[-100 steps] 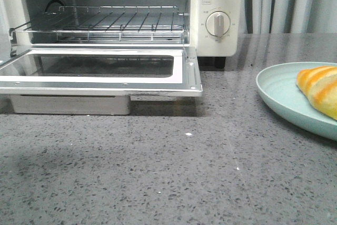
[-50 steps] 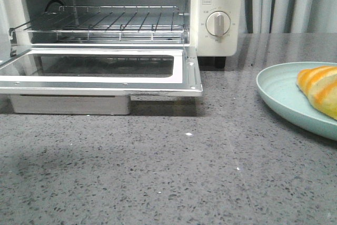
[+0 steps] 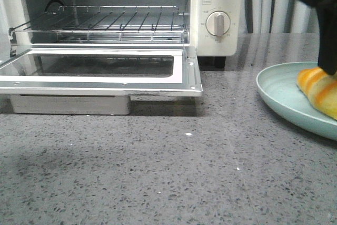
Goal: Put bread in oven
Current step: 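Lower the right gripper over the striped bread roll on the plate, then close the right gripper on the bread roll and lift it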
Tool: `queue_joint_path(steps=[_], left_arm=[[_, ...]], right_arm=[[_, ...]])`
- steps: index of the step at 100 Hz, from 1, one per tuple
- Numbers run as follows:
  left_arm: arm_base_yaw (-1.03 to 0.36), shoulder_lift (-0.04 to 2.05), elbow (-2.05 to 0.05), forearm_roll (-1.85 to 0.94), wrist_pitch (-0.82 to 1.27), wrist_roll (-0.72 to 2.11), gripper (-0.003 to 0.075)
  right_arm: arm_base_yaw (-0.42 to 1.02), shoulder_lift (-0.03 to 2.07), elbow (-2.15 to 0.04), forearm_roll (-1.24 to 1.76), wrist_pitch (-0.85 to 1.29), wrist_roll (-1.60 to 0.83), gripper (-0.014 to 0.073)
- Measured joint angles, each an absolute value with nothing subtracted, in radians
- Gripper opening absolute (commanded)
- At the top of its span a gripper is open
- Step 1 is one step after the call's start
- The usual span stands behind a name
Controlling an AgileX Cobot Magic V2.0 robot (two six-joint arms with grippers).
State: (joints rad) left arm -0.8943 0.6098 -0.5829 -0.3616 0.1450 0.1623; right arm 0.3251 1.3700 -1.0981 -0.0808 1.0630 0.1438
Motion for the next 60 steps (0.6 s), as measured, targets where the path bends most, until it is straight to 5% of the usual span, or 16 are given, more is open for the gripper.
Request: queue_joint_path(steps=[31, 60], left_arm=[[-0.894, 0.610, -0.583, -0.362, 0.136, 0.161, -0.0020], [-0.896, 0.608, -0.607, -0.338, 0.133, 0.161, -0.0020]], right_arm=[[0.325, 1.412, -1.098, -0.081, 1.065, 0.144, 0.0378], [0.325, 1.412, -1.098, -0.081, 1.080, 0.144, -0.0075]])
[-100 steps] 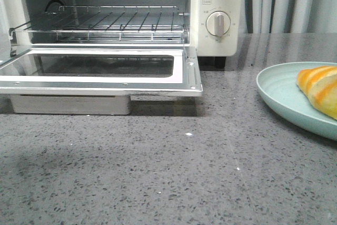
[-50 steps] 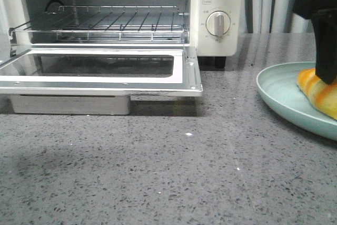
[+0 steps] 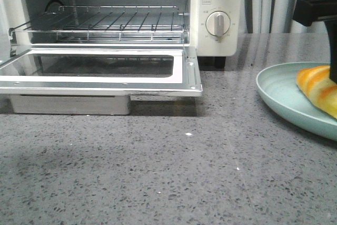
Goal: Put bread in oven
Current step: 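Close the right gripper on the bread roll and lift it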
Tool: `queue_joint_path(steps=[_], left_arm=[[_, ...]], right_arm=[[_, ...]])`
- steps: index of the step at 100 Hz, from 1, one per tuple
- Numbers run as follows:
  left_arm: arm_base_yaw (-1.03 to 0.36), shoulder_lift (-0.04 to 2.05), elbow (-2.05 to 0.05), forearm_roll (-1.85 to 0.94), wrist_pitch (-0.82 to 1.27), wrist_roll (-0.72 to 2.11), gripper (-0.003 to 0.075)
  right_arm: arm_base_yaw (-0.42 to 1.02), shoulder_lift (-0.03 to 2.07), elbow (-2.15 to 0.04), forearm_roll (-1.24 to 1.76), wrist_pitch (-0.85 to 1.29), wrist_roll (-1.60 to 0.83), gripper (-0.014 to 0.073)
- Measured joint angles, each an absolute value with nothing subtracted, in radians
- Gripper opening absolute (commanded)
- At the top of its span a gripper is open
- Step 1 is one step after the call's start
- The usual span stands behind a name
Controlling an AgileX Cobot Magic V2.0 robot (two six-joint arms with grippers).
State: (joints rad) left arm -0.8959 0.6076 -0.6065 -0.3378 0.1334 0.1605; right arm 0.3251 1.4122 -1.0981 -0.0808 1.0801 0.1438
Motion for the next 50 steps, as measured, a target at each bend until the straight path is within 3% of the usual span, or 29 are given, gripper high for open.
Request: queue_joint_path(steps=[32, 50], left_arm=[[-0.896, 0.608, -0.609, -0.325, 0.129, 0.161, -0.0020], [-0.896, 0.597, -0.618, -0.304, 0.119, 0.161, -0.0020]], right_arm=[[0.325, 1.408, -1.106, -0.081, 1.101, 0.123, -0.0071], [0.344, 1.390, -1.214, -0.083, 1.205, 0.013, -0.0071]])
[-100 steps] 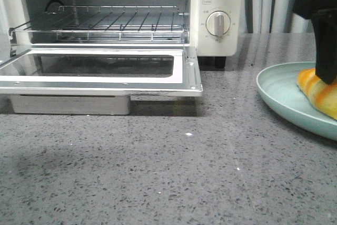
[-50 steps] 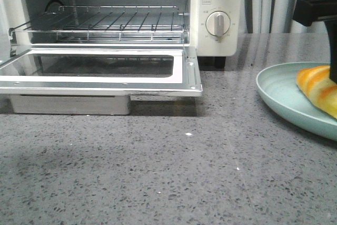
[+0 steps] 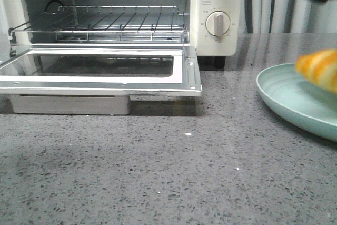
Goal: Put bread in oven
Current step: 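Close the right gripper on the bread roll and lift it, then carry the bread roll with the right gripper into the open oven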
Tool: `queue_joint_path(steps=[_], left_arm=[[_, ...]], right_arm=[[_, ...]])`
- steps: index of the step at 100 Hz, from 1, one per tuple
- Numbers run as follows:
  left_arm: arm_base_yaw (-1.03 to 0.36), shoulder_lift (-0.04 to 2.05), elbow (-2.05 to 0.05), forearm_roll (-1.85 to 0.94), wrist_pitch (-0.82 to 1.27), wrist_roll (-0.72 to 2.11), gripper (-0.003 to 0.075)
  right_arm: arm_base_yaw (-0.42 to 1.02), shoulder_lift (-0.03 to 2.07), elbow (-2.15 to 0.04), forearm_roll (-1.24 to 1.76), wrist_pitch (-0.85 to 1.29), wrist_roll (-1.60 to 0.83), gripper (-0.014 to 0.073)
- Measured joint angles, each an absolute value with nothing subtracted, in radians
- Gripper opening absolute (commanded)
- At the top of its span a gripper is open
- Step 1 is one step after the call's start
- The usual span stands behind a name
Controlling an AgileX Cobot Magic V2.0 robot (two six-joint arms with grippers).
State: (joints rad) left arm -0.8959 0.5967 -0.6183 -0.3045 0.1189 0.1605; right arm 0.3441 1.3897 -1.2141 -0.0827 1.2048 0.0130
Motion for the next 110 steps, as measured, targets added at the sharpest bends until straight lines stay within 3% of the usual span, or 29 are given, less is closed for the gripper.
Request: queue_joint_path(steps=[37, 72, 110], left_arm=[[-0.896, 0.591, -0.645, -0.288, 0.103, 0.161, -0.0020], [-0.896, 0.591, -0.646, -0.286, 0.103, 0.161, -0.0020], [-0.896, 0.591, -0.646, -0.286, 0.103, 0.161, -0.0020]], right_arm=[[0.555, 1.385, -1.562, -0.081, 1.248, -0.202, -0.0071], [0.734, 1.495, -1.690, -0.086, 1.259, -0.310, -0.0073], [0.780, 1.699, -1.872, -0.177, 1.259, -0.335, -0.0073]])
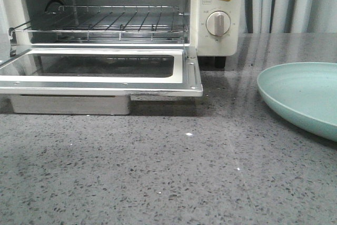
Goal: Put bread in oven
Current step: 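Carry the bread roll with the right gripper into the open oven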
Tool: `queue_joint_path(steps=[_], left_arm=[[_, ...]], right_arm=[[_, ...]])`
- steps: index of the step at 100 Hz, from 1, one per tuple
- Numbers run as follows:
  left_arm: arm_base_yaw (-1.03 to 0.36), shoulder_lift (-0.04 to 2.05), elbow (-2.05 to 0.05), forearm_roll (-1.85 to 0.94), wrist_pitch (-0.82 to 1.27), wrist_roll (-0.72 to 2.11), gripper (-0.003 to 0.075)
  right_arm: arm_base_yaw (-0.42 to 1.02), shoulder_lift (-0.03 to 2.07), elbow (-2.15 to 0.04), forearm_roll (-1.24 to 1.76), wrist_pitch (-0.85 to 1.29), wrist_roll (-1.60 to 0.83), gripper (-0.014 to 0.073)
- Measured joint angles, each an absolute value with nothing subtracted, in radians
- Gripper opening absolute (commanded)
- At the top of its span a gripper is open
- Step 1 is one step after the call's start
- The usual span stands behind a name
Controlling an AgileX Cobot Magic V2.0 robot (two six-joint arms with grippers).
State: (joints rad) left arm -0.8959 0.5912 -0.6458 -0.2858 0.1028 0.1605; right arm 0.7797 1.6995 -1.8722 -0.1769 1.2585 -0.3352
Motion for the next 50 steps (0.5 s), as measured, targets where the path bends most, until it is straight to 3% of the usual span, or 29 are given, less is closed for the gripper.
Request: queue_joint_path(steps=[50], left_arm=[[-0.896, 0.591, -0.646, -0.286, 0.080, 0.161, -0.0020]], right_arm=[[0.780, 1.872, -1.948, -0.231, 1.118, -0.347, -0.0073]])
